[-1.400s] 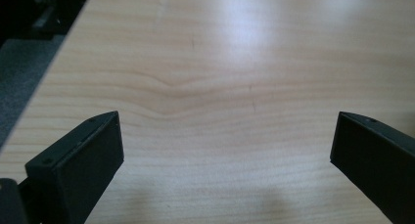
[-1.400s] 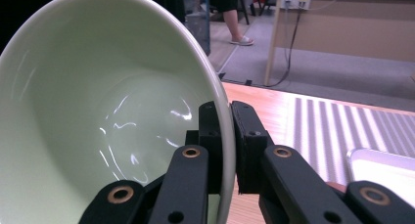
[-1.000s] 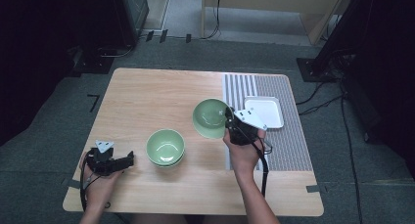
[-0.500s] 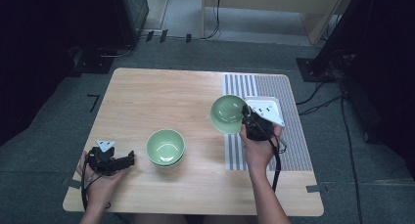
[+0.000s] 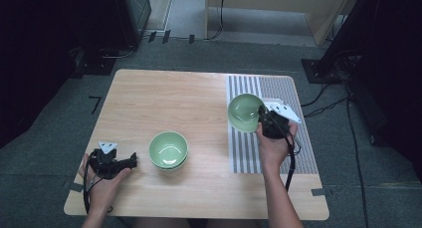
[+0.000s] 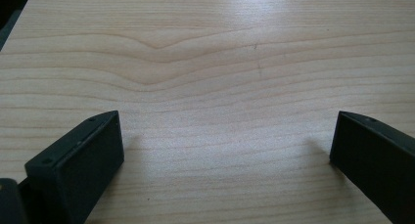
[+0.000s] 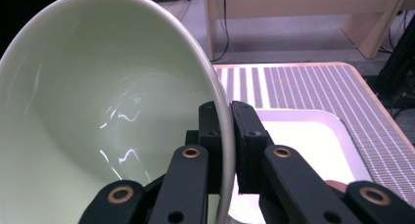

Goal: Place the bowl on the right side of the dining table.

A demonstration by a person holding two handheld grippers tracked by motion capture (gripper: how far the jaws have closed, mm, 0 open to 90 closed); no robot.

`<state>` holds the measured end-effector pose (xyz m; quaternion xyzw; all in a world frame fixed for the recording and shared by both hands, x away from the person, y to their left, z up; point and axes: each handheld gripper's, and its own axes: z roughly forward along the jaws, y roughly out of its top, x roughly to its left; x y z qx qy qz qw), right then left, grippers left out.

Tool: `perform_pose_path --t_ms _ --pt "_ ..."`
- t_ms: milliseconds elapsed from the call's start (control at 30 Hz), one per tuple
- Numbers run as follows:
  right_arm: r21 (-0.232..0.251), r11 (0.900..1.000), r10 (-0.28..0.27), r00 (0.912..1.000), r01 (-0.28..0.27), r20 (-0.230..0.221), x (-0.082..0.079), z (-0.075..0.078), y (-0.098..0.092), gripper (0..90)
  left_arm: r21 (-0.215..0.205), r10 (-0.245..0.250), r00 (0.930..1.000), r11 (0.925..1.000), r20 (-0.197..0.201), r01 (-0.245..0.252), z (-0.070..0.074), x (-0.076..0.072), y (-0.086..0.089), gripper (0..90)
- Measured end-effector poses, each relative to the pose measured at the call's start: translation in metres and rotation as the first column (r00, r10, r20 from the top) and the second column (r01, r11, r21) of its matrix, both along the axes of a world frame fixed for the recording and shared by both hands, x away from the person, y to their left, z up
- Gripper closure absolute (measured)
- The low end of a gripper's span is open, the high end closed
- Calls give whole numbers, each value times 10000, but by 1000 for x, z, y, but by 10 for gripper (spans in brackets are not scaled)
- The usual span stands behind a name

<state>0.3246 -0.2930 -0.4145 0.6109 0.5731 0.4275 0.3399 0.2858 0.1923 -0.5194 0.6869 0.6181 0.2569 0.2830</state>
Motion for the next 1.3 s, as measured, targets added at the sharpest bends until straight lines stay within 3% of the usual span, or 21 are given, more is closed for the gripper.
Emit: perform_pose_path --t_ms 367,733,1067,1300 --pt "163 9964 -820 9955 829 -474 17 -10 -31 850 0 1 10000 10000 -4 -1 0 0 0 0" --pt "668 9852 -1473 9790 1578 -1408 41 -33 -58 850 0 0 10000 10000 6 0 0 0 0 0" --pt "878 9751 -1775 9537 2038 -2428 60 -52 -74 850 0 1 10000 10000 6 -1 0 0 0 0" --pt "1215 9627 -1906 9248 2417 -3293 70 -59 -85 850 0 2 10000 10000 6 -2 0 0 0 0"
